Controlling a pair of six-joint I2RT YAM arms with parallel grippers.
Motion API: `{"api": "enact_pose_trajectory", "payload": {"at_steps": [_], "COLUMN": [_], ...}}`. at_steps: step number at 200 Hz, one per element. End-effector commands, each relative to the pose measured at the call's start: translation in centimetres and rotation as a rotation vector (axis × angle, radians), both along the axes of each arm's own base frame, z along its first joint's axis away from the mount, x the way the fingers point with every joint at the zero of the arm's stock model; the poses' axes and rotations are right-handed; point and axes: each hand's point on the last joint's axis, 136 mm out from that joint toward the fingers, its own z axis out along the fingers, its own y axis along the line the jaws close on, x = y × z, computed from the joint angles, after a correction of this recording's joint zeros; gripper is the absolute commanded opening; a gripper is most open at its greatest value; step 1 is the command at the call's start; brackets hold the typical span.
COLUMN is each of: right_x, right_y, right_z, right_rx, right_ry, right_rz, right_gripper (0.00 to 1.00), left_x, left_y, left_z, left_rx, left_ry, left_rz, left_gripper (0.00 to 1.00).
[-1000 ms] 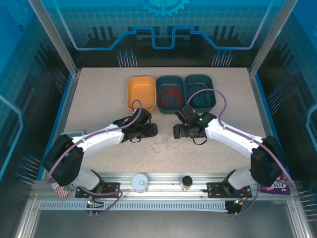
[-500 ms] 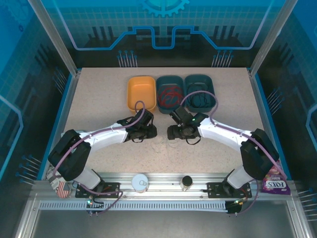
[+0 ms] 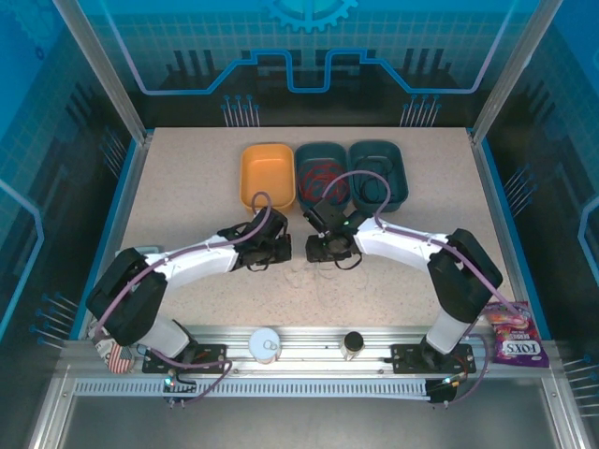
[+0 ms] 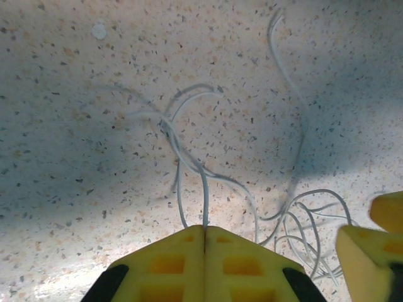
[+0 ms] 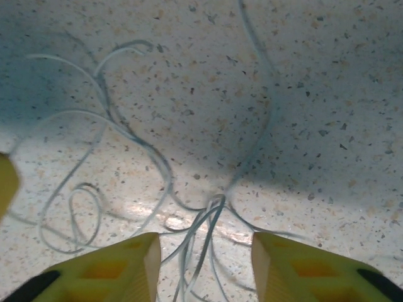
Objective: Untangle the cables
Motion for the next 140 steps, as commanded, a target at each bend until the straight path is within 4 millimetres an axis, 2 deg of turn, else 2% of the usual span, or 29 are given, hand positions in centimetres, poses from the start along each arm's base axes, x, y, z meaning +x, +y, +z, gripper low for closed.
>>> {"api": "enact_pose_trajectory", "payload": {"at_steps": [1,40,55,108,140], "right_x": [0.1,-0.2,-0.3,-0.6,-0.6], "right_y": [0.3,-0.1,-0.6,-2.0,-1.9], "right_z": [-0.6,-1.9,-2.3,-2.8,-2.6], "right_rx": [-0.028,-0.054,-0.065,-0.069,-0.053], "right_ry": [0.009,0.028,0.031,0.035,0.022], "right_rz": [0.000,0.001,-0.002,-0.026,-0.010], "right_gripper": [0.37,0.16,0.11,0.10,0.10], "left_x": [0.0,0.0,-0.1,-0.2,-0.6], "left_y": [1.3,2.6,3.2,7.3,7.8], "left_z": [1.2,4.0,5.4,11.8,14.9], "left_rx": [0.022,0.054,0.074,0.199,0.174], "left_ry": [-0.046,-0.129,-0.164,-0.330,-0.402], "left_rz": [0.020,0.018,0.016,0.055,0.026], "left_gripper": [0.00,0.00,0.00,0.00,0.00]}}
